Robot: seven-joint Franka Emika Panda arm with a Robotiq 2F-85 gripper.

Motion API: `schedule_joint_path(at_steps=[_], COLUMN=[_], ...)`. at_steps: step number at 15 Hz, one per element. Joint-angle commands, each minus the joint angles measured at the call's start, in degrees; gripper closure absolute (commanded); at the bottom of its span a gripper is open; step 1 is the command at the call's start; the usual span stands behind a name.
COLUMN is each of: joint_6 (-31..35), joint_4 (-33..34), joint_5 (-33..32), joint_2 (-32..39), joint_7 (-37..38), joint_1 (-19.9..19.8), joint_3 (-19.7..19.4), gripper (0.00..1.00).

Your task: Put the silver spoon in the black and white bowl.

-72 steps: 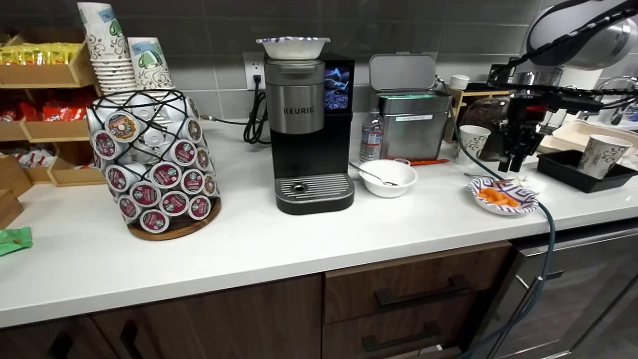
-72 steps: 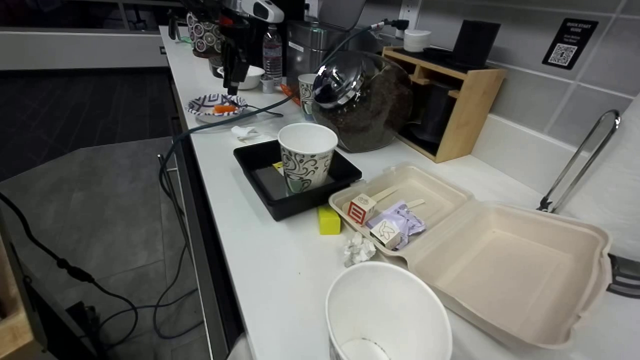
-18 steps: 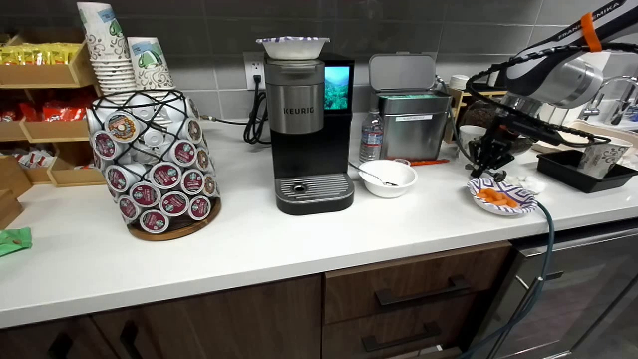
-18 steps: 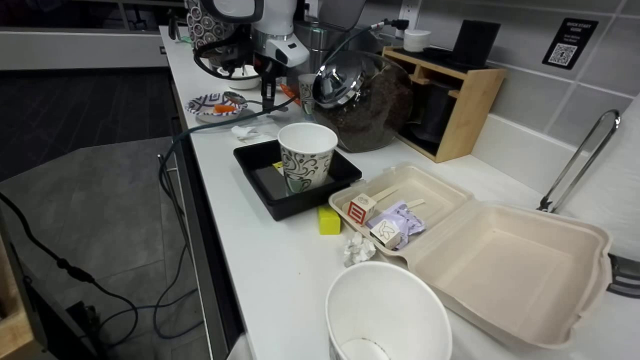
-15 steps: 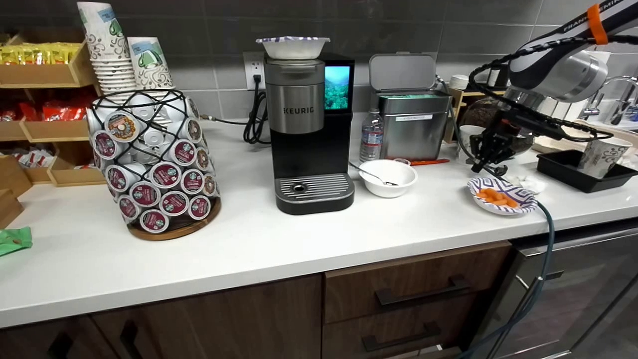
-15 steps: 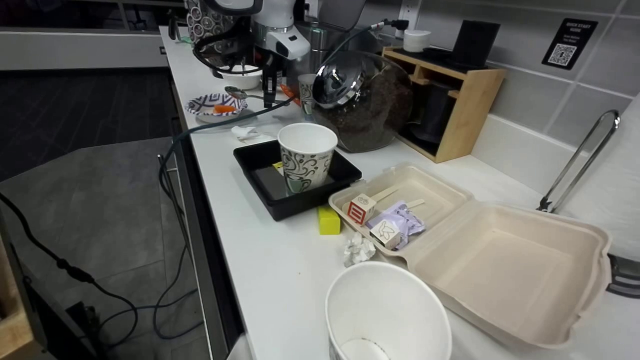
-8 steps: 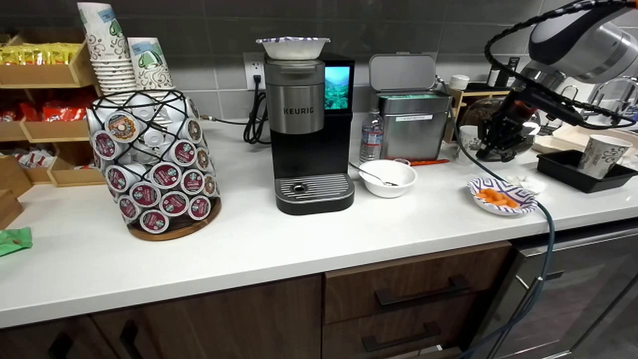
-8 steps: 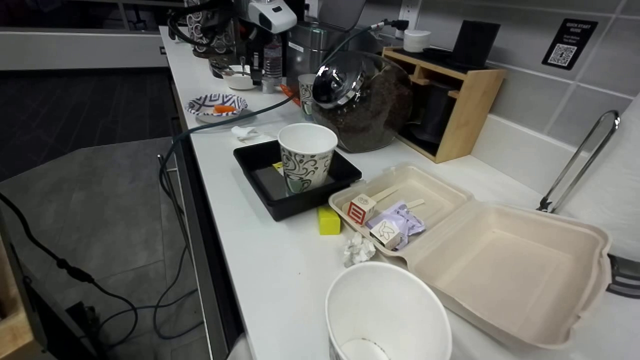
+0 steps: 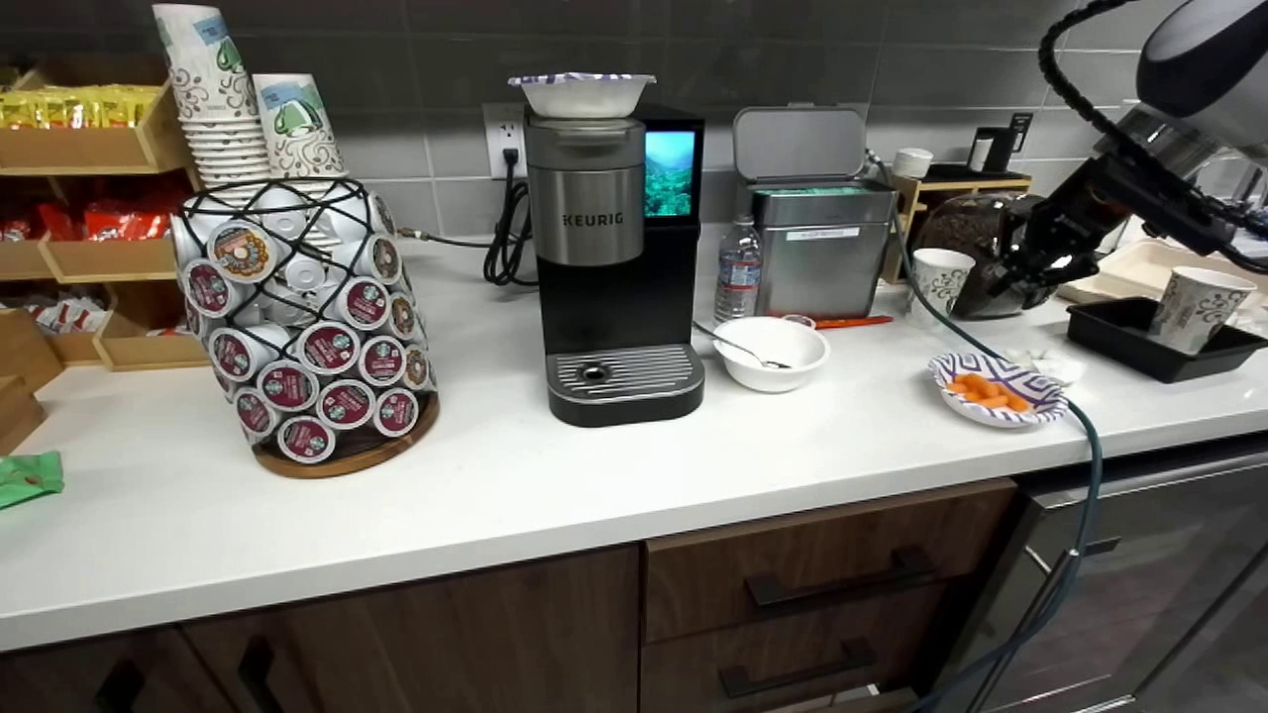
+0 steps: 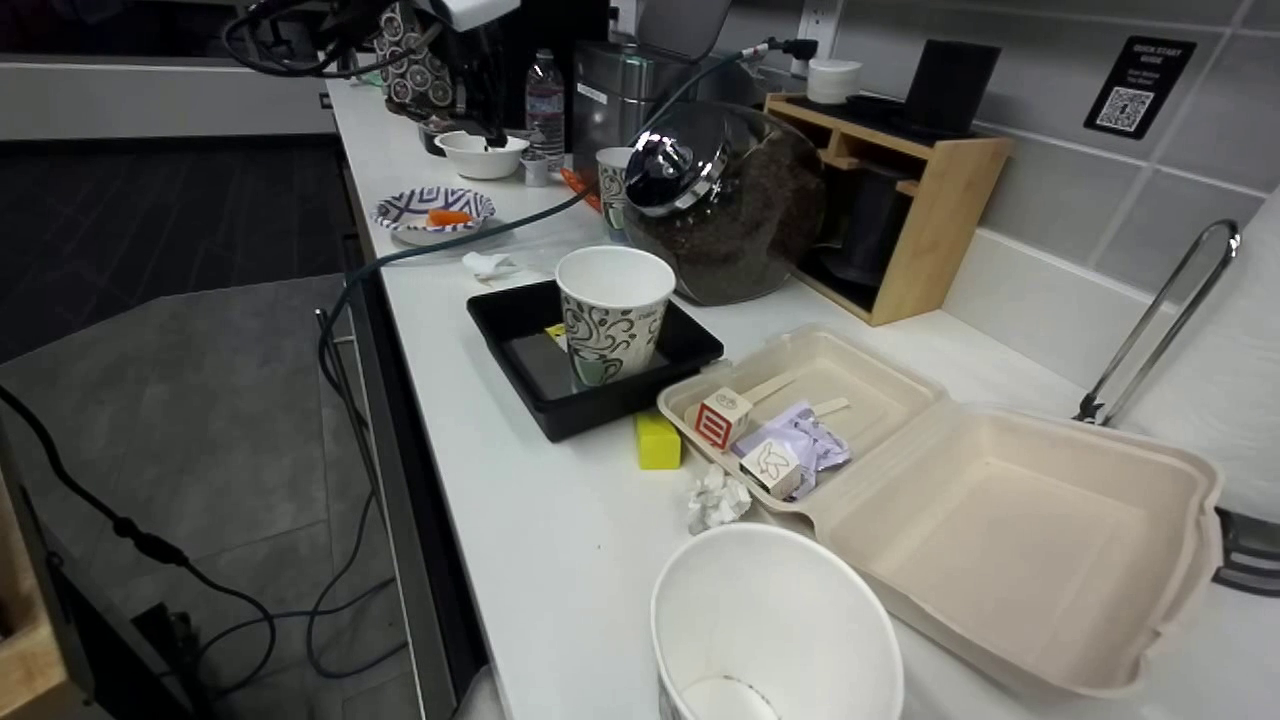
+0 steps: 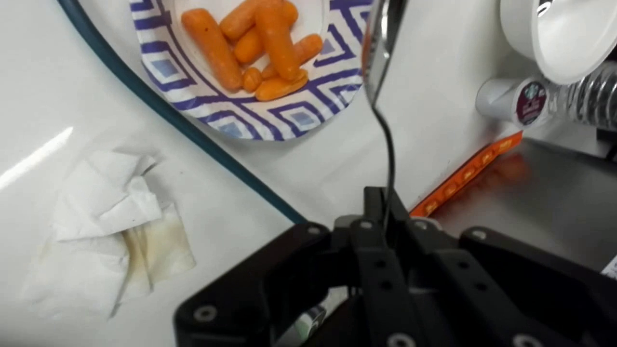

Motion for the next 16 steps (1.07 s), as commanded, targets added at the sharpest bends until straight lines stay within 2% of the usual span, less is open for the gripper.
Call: schedule_joint_path(at_steps=[1, 3, 6, 7, 8, 9, 11, 12, 14, 15, 16], joint_6=[15.04, 24.44, 36.04, 39.06, 40.67, 41.43, 37.02, 32.53, 28.55, 26.48, 27.43], joint_4=[-11.57, -16.04, -21.57, -22.62, -23.02, -22.89, -23.43, -23.89, -23.21, -22.8, -22.44], joint_5=[-3.87, -9.45, -21.81, -24.21, -23.24, -16.92, -15.91, -16.2, -15.28, -12.83, -12.66], joint_2=[-6.72, -7.33, -6.12, -5.04, -4.3, -3.52, -6.97, -11.48, -13.91, -15.42, -14.89], joint_7=[10.71, 19.2, 31.97, 33.78, 32.97, 28.01, 26.38, 25.13, 24.11, 22.67, 22.65], joint_1=[3.69, 3.91, 1.58, 0.27, -0.71, -0.7, -0.5, 1.34, 3.56, 7.49, 7.82], joint_3=[-0.47, 0.35, -1.45, -2.73, -4.18, -5.47, -5.87, -4.12, -2.16, -3.44, -3.21], gripper=[0.99, 0.99, 0.99, 0.99, 0.99, 0.99, 0.99, 0.99, 0.99, 0.99, 0.99])
